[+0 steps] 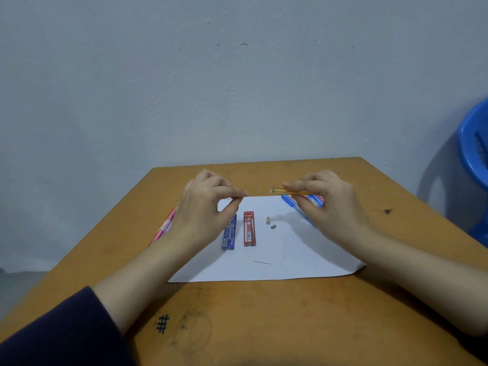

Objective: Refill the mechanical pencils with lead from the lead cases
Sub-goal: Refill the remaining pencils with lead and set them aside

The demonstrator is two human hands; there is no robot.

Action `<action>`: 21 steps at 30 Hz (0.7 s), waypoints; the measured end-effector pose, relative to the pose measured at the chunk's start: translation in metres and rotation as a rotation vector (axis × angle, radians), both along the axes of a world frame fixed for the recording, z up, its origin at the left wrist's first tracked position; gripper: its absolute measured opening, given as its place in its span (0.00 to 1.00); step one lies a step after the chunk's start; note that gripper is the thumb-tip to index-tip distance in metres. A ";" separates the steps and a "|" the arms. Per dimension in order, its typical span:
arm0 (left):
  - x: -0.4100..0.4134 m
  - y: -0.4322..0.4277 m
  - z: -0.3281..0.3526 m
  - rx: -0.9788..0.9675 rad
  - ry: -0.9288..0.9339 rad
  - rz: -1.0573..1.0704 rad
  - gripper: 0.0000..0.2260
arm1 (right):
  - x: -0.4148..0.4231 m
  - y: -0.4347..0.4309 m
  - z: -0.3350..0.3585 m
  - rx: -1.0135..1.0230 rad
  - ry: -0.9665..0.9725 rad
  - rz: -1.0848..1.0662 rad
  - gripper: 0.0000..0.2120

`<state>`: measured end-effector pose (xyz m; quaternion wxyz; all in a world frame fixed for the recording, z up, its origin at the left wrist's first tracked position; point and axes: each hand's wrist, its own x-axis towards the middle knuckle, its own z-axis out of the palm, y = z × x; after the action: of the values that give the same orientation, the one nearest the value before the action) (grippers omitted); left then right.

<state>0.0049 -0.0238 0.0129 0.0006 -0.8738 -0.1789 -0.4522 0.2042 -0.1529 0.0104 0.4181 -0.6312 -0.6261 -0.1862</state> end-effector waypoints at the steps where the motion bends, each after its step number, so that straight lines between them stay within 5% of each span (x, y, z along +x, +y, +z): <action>1: 0.000 0.000 0.000 -0.001 0.000 0.000 0.07 | 0.000 0.000 0.000 -0.001 0.003 -0.004 0.14; 21: 0.003 -0.008 -0.003 0.023 -0.043 -0.070 0.07 | -0.004 0.004 -0.008 0.019 0.002 0.067 0.12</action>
<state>0.0082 -0.0319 0.0099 -0.0088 -0.8695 -0.1430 -0.4727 0.2003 -0.1493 0.0019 0.4307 -0.6063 -0.6446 -0.1772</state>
